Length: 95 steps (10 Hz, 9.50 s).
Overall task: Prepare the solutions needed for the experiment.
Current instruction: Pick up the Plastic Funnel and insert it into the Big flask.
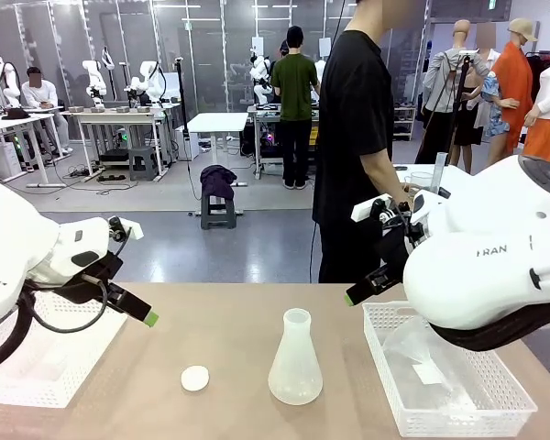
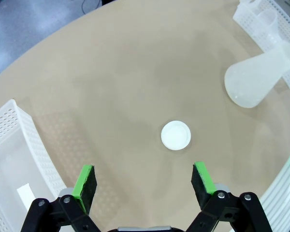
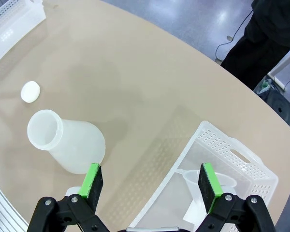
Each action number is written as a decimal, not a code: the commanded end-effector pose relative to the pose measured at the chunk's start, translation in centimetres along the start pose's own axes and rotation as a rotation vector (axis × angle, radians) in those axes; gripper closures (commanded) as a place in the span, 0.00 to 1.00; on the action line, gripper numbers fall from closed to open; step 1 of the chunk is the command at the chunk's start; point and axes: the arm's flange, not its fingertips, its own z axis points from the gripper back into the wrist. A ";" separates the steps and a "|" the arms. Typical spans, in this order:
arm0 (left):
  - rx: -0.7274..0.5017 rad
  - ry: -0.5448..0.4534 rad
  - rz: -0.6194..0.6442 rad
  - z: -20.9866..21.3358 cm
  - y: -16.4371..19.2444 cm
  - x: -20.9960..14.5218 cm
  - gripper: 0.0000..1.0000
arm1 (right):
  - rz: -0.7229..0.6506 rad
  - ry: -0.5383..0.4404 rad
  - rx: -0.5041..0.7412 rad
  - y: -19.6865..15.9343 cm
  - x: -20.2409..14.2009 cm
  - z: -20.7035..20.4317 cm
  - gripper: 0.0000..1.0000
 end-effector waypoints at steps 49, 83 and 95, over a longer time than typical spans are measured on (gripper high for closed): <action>-1.227 -0.181 0.771 -1.7 11.2 -3.4 0.00 | 0.147 0.498 0.498 -14.3 5.0 -4.8 0.00; -1.227 -0.181 0.771 -1.7 11.2 -3.4 0.00 | 1.111 0.938 0.919 -14.0 3.4 -17.2 0.23; -1.227 -0.181 0.771 -1.7 11.2 -3.4 0.00 | 1.137 0.908 0.875 -12.9 3.5 -16.6 1.00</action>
